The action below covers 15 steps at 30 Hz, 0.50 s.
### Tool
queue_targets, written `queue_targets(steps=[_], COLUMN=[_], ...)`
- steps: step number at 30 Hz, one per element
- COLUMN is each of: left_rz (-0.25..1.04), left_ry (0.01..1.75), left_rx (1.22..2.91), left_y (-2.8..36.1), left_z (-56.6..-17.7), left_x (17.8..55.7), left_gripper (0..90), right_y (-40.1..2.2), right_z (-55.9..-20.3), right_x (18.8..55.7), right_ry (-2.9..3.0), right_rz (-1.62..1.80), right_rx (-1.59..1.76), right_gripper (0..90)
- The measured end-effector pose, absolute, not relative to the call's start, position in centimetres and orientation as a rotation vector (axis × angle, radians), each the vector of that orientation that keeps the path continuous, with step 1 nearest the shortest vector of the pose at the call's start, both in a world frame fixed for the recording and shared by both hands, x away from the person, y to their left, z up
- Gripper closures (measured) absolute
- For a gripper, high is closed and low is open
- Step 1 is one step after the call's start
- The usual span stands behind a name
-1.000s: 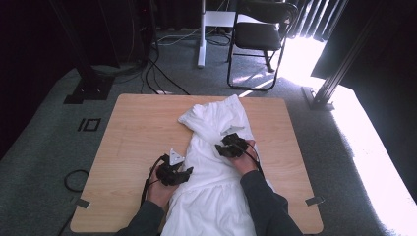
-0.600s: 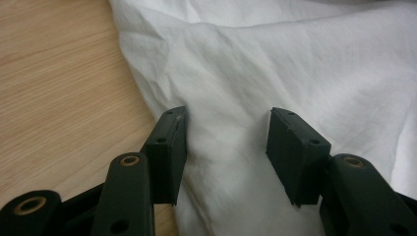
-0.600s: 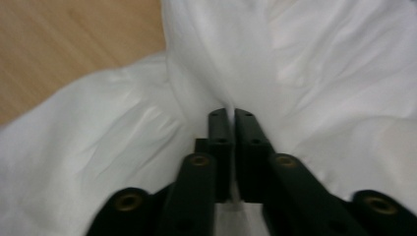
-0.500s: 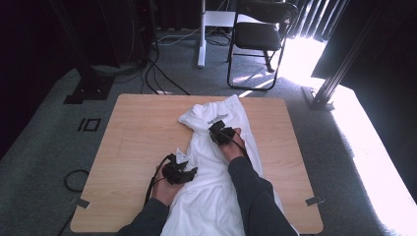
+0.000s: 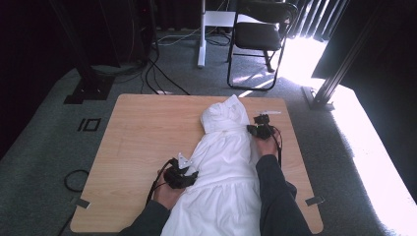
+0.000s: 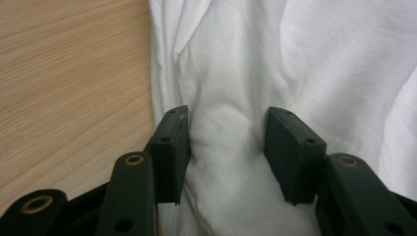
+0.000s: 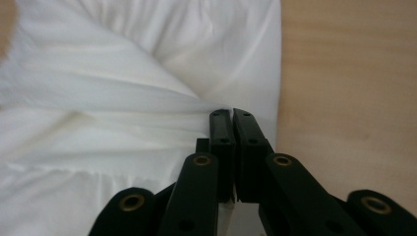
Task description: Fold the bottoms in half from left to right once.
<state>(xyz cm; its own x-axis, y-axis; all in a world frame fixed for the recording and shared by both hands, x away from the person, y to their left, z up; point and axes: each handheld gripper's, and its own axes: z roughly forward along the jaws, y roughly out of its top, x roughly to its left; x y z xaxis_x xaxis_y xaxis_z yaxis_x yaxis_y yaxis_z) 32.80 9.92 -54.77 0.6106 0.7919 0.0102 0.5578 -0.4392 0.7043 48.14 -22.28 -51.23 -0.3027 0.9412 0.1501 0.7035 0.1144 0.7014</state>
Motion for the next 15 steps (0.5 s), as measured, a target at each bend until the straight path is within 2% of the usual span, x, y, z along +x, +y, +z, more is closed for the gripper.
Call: queue_targets(steps=[1,4,7,13,14,15], left_rz=[0.446,0.447,0.438,0.435,0.433,0.431], left_ry=[1.055,1.050,1.053,1.061,1.064,1.067], left_rx=[2.163,2.176,2.170,2.164,2.163,2.161], left_y=[9.9,9.7,9.8,9.9,9.9,9.9], left_z=[-54.8,-54.7,-54.7,-54.7,-54.6,-54.6], left_x=[32.7,32.6,32.6,32.7,32.7,32.8], left_gripper=[56.2,57.9,56.6,54.1,53.8,53.6], right_y=[-22.4,-22.4,-22.6,-22.8,-22.7,-22.5], right_z=[-51.7,-52.9,-52.3,-51.9,-52.1,-52.4], right_x=[48.0,47.5,46.3,43.7,43.5,43.3], right_ry=[2.075,2.098,2.045,2.063,2.081,2.126], right_rz=[0.990,0.992,1.110,1.234,1.223,1.235], right_rx=[1.613,1.613,1.614,1.588,1.582,1.562], right_gripper=[84.3,65.3,56.7,50.5,50.6,56.3])
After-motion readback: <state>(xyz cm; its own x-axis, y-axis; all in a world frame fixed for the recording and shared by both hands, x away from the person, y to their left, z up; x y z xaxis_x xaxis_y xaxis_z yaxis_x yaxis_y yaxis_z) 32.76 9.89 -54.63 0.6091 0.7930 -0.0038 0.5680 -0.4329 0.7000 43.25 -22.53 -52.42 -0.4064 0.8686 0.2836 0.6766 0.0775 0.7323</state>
